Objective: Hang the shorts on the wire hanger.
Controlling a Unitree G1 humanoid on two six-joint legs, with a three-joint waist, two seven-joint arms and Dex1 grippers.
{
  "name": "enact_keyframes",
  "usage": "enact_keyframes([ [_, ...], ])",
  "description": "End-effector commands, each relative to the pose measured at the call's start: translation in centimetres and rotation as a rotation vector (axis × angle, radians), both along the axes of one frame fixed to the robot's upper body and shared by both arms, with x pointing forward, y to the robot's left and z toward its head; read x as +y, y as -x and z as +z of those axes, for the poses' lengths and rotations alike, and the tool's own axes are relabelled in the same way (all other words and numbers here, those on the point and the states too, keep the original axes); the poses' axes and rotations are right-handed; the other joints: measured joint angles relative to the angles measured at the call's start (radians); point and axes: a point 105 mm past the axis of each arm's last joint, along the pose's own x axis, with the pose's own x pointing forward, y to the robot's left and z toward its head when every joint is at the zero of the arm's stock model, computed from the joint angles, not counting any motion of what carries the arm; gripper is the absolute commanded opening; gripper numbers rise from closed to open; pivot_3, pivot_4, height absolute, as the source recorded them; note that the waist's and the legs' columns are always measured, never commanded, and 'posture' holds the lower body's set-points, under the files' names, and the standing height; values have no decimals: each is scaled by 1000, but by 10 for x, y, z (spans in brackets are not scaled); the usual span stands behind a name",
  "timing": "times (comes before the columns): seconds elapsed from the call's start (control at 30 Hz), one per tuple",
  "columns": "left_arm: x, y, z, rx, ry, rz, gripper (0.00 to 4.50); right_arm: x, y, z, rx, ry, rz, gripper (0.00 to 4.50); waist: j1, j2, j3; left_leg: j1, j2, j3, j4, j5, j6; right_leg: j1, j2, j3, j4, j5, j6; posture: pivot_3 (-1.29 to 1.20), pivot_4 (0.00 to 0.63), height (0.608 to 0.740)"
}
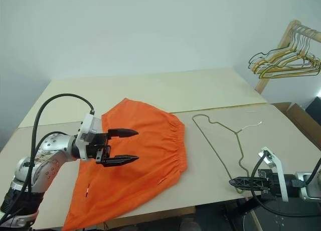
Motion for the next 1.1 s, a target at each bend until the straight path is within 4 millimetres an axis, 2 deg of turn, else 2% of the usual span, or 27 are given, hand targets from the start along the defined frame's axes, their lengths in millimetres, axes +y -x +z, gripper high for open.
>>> enact_keyframes([
  [0.03, 0, 2, 8, -31, 2, -11, 4451, 0, -3, 8, 14, -27, 27, 0, -1, 1, 0, 0, 0, 0, 0, 0, 0, 0, 0, 0, 0, 0, 0, -101, 0, 740],
  [0.13, 0, 3, 6, -31, 2, -11, 4451, 1, -2, 2, 79, -44, 21, 0, -2, 1, 0, 0, 0, 0, 0, 0, 0, 0, 0, 0, 0, 0, 0, -89, 0, 740],
  [0.4, 0, 5, -2, -13, -11, 9, 4451, 7, -5, -15, 113, -35, 78, 0, 6, 1, 0, 4, 0, 0, 1, 0, 0, -1, 0, 0, -1, 1, 1, -84, 0, 740],
  [0.6, 5, 5, -8, 5, -34, 35, 4451, 13, -8, -7, 67, -95, 108, 0, 9, 1, 0, 4, 0, -1, 1, 0, 0, -1, -1, 0, -1, 1, 2, -51, 0, 740],
  [0.8, 9, 3, -17, 23, -62, 70, 4451, 20, -3, -5, 52, -148, 147, 0, 10, 1, 0, 4, 0, -1, 1, 0, 0, -1, -1, 0, -1, 1, 2, -48, 0, 740],
  [1.1, 8, 3, -30, 22, -112, 92, 4451, 32, -2, -9, 71, -188, 186, 0, 12, 1, 0, 4, 0, -1, 1, 0, 0, -1, -1, 0, -1, 1, 2, -34, 0, 740],
])
